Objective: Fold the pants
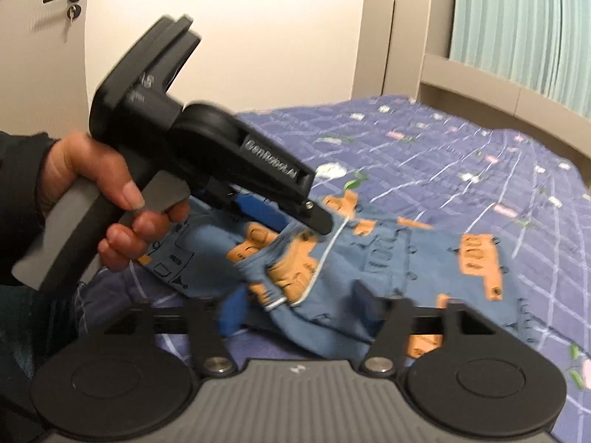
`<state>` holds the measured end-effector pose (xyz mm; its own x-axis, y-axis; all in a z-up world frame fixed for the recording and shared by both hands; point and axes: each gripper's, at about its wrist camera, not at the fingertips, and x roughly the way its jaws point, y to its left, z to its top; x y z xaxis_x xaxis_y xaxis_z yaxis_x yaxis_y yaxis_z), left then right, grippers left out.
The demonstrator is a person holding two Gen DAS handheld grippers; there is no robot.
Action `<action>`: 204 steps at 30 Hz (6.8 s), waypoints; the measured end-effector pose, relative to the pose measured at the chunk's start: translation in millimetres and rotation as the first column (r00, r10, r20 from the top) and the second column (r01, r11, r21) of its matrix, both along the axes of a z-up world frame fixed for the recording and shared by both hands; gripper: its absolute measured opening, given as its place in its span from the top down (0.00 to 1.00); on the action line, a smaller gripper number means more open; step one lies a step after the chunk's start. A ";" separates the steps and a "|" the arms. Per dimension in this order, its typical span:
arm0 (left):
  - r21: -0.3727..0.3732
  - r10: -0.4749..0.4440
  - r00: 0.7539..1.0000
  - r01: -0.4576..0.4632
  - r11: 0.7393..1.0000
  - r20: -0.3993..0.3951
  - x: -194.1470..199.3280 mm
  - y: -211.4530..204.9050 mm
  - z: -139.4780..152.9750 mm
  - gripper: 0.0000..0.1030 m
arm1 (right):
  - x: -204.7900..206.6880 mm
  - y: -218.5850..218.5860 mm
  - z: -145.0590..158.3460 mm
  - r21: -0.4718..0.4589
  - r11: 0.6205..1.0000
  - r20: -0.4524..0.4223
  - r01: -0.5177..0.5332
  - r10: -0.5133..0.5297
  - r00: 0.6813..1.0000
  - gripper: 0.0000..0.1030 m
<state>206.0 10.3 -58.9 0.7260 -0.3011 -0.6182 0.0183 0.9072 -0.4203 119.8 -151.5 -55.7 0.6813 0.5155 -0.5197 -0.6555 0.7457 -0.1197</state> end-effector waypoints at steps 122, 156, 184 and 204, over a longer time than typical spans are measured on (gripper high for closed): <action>-0.037 0.459 0.887 -0.458 0.888 0.045 -130.7 99.7 -12.0 0.72 | 9.0 20.4 -34.8 0.034 0.940 0.041 0.341 -0.342 0.939 0.00; 0.261 -0.049 0.950 -0.035 0.965 0.307 -74.6 -30.9 103.2 0.87 | 8.4 -31.4 -1.1 0.075 0.897 0.082 0.437 -0.442 0.893 0.00; 0.380 -0.315 0.944 0.259 0.888 0.094 -16.5 -166.5 34.6 0.85 | -6.8 -137.5 -20.8 -0.003 0.758 0.051 0.653 -0.652 0.757 0.00; 0.306 -0.335 0.937 0.293 0.906 0.094 -45.4 -145.5 34.5 0.27 | -13.4 -141.8 -19.4 -0.012 0.736 0.029 0.677 -0.676 0.736 0.00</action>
<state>160.6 -135.2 -24.4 0.7085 -0.3554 -0.6097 0.3620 0.9246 -0.1183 106.4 -293.3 -75.1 0.8575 -0.0963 -0.5054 0.0240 0.9887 -0.1477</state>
